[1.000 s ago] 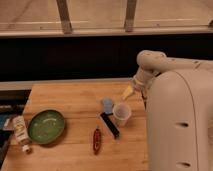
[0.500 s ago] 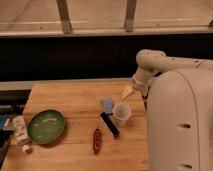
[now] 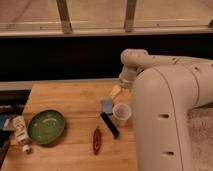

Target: Place the white sponge in the ceramic cup

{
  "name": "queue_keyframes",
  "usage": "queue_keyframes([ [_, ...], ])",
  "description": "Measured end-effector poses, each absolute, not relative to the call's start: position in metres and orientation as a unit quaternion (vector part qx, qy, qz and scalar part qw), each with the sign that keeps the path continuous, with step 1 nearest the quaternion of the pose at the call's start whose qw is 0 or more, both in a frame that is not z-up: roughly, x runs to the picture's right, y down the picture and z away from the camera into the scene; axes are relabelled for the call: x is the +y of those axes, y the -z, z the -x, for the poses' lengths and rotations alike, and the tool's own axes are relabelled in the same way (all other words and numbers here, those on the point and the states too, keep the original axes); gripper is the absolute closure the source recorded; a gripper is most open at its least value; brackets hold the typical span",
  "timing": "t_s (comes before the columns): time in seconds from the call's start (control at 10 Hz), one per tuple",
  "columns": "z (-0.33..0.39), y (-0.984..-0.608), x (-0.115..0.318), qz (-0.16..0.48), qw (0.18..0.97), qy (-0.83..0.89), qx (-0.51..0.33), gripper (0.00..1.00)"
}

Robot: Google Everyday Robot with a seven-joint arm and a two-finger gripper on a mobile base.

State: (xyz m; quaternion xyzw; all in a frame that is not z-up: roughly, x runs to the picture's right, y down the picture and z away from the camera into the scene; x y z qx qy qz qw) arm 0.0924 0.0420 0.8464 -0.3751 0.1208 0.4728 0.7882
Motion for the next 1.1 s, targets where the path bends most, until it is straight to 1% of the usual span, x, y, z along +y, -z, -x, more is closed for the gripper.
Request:
queue_keyframes([
  [0.7,-0.041,-0.881,0.057,0.415,0.799,-0.422,0.1,0.2],
  [0.9,-0.036,-0.889,0.064,0.415,0.799,-0.421,0.111,0.2],
  [1.1,-0.024,-0.901,0.073,0.398,0.803,-0.422,0.139,0.2],
])
